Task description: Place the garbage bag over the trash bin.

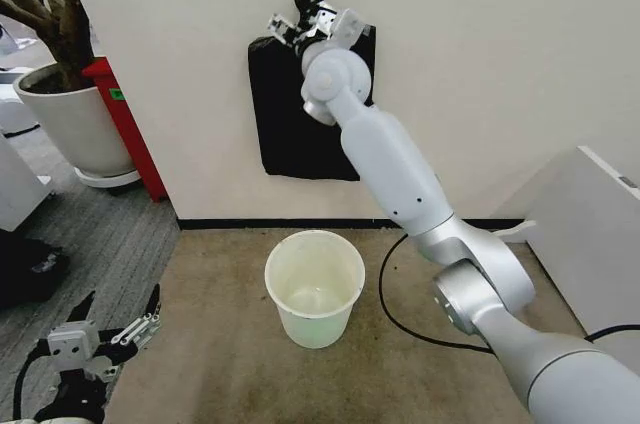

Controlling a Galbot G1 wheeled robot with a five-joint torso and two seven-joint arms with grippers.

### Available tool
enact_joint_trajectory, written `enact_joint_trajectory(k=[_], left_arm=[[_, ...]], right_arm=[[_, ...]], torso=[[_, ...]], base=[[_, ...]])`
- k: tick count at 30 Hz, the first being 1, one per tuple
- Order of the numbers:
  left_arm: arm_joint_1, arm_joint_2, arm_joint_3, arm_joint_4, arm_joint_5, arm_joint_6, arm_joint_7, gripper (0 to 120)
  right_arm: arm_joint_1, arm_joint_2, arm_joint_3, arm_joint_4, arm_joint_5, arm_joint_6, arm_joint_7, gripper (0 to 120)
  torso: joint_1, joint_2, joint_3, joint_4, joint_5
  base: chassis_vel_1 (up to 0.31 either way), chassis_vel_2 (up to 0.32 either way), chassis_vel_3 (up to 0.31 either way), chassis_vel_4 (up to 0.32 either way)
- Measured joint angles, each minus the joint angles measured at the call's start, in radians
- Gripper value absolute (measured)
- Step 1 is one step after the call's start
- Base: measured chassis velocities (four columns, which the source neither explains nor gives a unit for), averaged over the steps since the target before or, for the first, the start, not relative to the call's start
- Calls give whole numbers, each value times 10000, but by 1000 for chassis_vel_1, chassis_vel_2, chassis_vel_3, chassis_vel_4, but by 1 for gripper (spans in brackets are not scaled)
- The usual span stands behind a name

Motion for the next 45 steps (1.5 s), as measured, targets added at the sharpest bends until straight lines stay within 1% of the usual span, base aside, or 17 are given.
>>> enact_joint_trajectory(k=[11,16,19,20,23,24,25,27,28,30,31,33,38,39,41,44,45], left_arm=[[-11,0,9,0,2,-1,12,100],[-14,0,12,0,4,-1,15,100],[-17,-2,13,0,6,-2,19,100],[-17,-2,13,0,6,-2,19,100],[-18,-3,15,0,6,-2,22,100],[-19,-3,15,0,6,-3,22,100],[-20,-4,16,0,7,-3,23,100],[-22,-4,17,0,8,-4,25,100],[-22,-4,17,0,8,-4,25,100],[-23,-6,18,0,8,-6,26,100],[-24,-6,19,0,9,-7,27,100],[-24,-7,19,0,9,-8,28,100],[-26,-10,21,0,11,-13,32,100],[-26,-11,22,0,12,-14,32,100],[-27,-11,22,0,12,-14,33,100],[-28,-13,23,0,12,-17,35,100],[-29,-13,23,0,13,-18,36,100]], right_arm=[[172,0,347,-876,182,45,-126,100],[166,0,379,-953,181,56,-121,99],[83,0,319,-862,223,59,-54,88],[83,0,319,-862,223,59,-54,88],[-4,0,225,-736,264,63,69,77],[-20,0,211,-719,274,66,94,77],[-64,0,177,-676,327,82,146,69],[-105,0,158,-645,480,126,209,62],[-105,0,158,-645,480,126,209,62],[-127,0,173,-617,656,153,353,54],[-162,0,192,-572,766,170,463,47],[-196,0,193,-534,802,183,515,43],[-304,0,108,-321,846,241,610,24],[-315,0,100,-296,849,263,628,18],[-327,0,91,-275,851,284,651,14],[-368,0,83,-248,854,343,703,1],[-383,0,83,-248,854,382,717,0]], torso=[[0,0,0,0,1],[0,0,0,1,1],[0,0,0,0,1],[0,0,0,0,1],[0,0,0,2,0],[0,0,0,2,0],[0,0,0,1,0],[0,0,0,1,1],[0,0,0,1,1],[0,0,0,1,0],[0,0,0,1,0],[0,0,0,0,0],[0,0,0,1,0],[0,0,0,1,0],[0,0,0,1,0],[0,0,0,0,0],[0,0,0,0,0]], base=[[0,0,0,0],[0,0,0,0],[0,0,0,0],[0,0,0,0],[0,0,0,0],[0,0,0,0],[0,0,0,0],[0,0,0,0],[0,0,0,0],[0,0,0,0],[0,0,0,0],[0,0,0,0],[0,0,0,0],[0,0,0,0],[0,0,0,0],[0,0,0,0],[0,0,0,0]])
